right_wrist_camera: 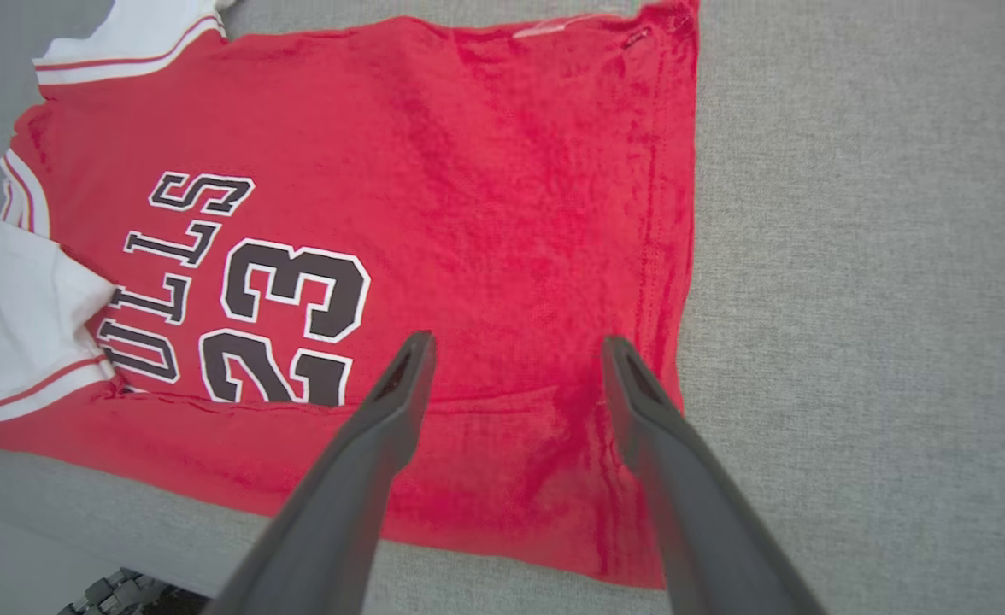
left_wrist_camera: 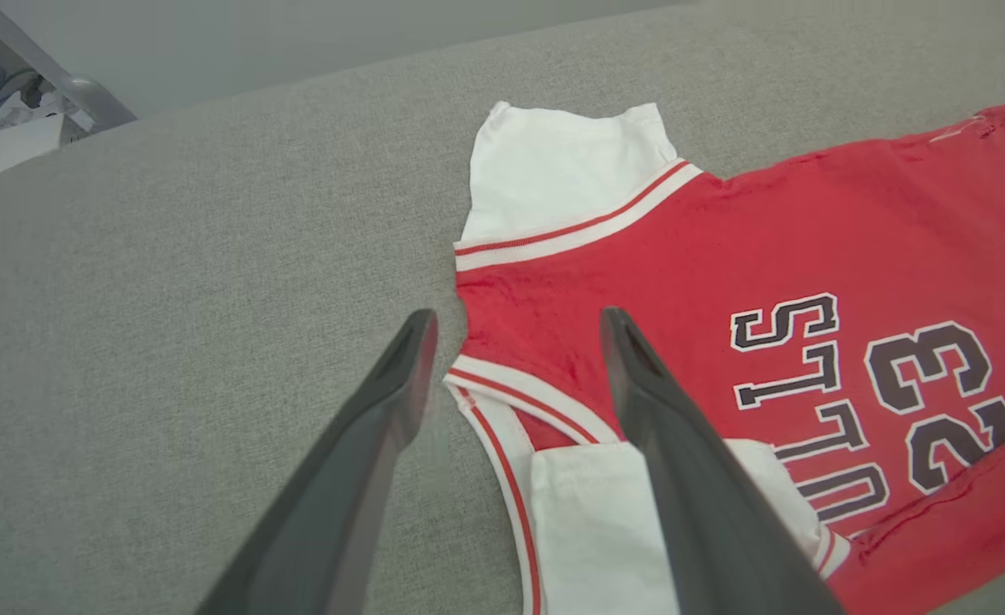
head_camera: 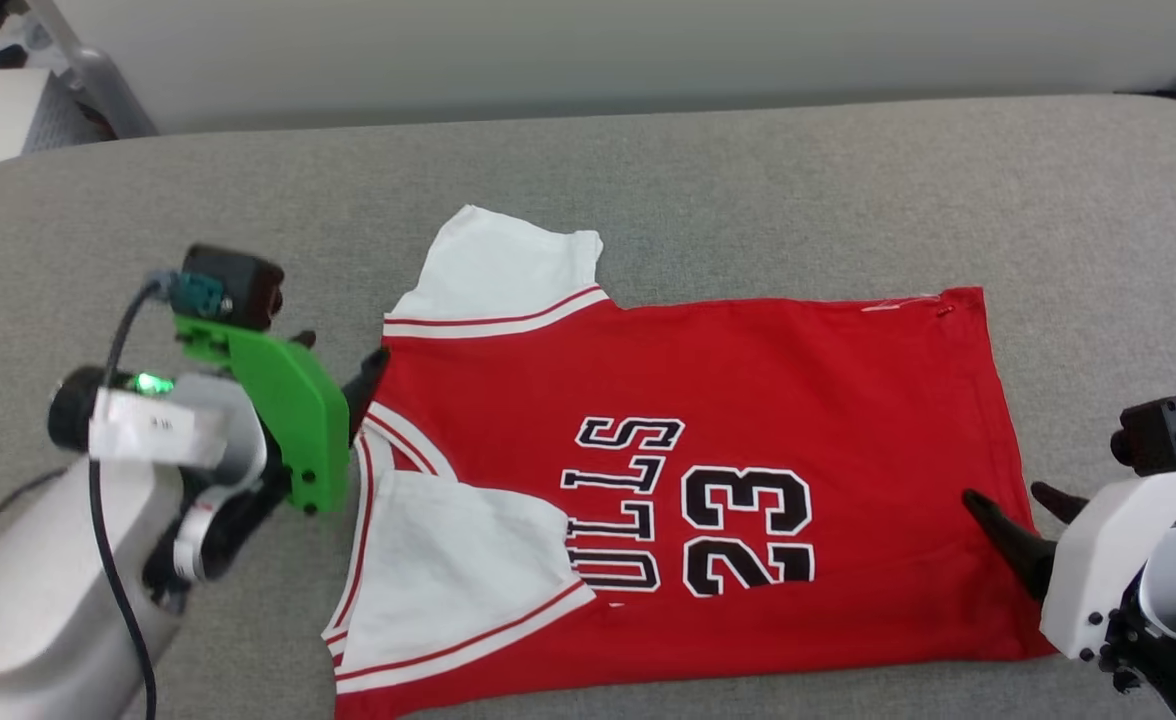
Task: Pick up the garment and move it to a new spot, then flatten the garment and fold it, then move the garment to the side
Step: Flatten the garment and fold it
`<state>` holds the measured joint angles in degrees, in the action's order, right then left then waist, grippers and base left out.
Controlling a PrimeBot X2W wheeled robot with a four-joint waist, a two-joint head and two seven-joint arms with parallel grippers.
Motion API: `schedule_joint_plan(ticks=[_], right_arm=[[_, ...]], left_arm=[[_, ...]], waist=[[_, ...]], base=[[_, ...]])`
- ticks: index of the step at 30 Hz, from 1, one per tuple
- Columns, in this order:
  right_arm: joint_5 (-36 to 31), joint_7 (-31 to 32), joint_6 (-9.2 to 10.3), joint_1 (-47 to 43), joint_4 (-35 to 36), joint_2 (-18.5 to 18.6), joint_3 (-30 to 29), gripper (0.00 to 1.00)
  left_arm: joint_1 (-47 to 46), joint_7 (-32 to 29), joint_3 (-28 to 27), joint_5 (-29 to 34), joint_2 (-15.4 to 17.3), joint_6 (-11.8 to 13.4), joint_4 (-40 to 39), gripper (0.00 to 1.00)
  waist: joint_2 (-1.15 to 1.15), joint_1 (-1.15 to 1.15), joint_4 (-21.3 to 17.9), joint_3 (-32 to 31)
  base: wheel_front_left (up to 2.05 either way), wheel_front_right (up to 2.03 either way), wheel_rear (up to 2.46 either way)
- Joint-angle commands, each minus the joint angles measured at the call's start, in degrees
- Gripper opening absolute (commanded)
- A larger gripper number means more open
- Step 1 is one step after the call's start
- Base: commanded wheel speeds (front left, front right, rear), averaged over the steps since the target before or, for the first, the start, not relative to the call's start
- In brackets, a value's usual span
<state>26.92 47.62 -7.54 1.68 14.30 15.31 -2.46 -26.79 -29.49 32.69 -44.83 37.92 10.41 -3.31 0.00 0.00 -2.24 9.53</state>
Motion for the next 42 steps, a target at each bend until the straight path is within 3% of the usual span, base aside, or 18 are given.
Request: schedule_joint_plan(ticks=[1,8,14,23,34,35,36,37,42], right_arm=[[0.0,0.21,0.05,1.2,1.28,-0.45,0.57,1.0],[0.21,-0.73,0.05,4.44,4.45,-1.51,3.32,1.0],[0.27,-2.31,0.05,6.5,4.71,-1.86,4.7,1.0],[0.62,-4.9,0.05,9.06,3.36,-2.07,6.8,1.0],[0.75,-6.11,0.05,10.06,2.23,-1.9,7.41,1.0],[0.75,-6.16,0.05,10.11,2.16,-1.9,7.47,1.0],[0.75,-6.21,0.05,10.15,2.11,-1.89,7.48,1.0],[0.73,-6.25,0.05,10.2,2.06,-1.88,7.49,1.0],[0.62,-6.24,0.05,10.61,1.89,-1.8,7.42,1.0]], left_arm=[[-3.95,-2.26,-0.23,-0.61,-0.08,-1.26,0.98,1.0],[-20.1,-13.96,0.29,-2.45,-0.27,-5.88,10.89,1.0],[-30.19,-18.58,0.97,-2.76,-2.54,-8.58,20.21,1.0],[-37.88,-18.99,2.16,-0.93,-4.66,-10.41,33.87,1.0],[-41.48,-13.32,2.47,0.65,-5.26,-13.28,43.3,1.0],[-41.65,-13.48,2.61,0.56,-5.53,-13.44,44.21,0.87],[-41.73,-13.94,2.78,0.37,-5.81,-13.63,44.9,0.21],[-41.72,-14.97,2.93,-0.18,-6.26,-13.94,45.7,0.0],[-41.83,-17.76,3.52,-1.39,-7.46,-14.48,47.5,0.0]], waist=[[0.0,0.0,-3.82,4.65],[0.0,0.0,-8.49,11.1],[0.0,0.0,-10.86,15.69],[0.0,0.0,-12.71,19.98],[0.0,0.0,-13.45,22.17],[0.0,0.0,-13.43,22.3],[0.0,0.0,-13.39,22.39],[0.0,0.0,-13.33,22.48],[0.0,0.0,-12.86,22.59]], base=[[0.0,0.0,0.0],[0.0,0.0,0.0],[0.0,0.0,0.0],[0.0,0.0,0.0],[0.0,0.0,0.0],[0.0,0.0,0.0],[0.0,0.0,0.0],[0.0,0.0,0.0],[0.0,0.0,0.0]])
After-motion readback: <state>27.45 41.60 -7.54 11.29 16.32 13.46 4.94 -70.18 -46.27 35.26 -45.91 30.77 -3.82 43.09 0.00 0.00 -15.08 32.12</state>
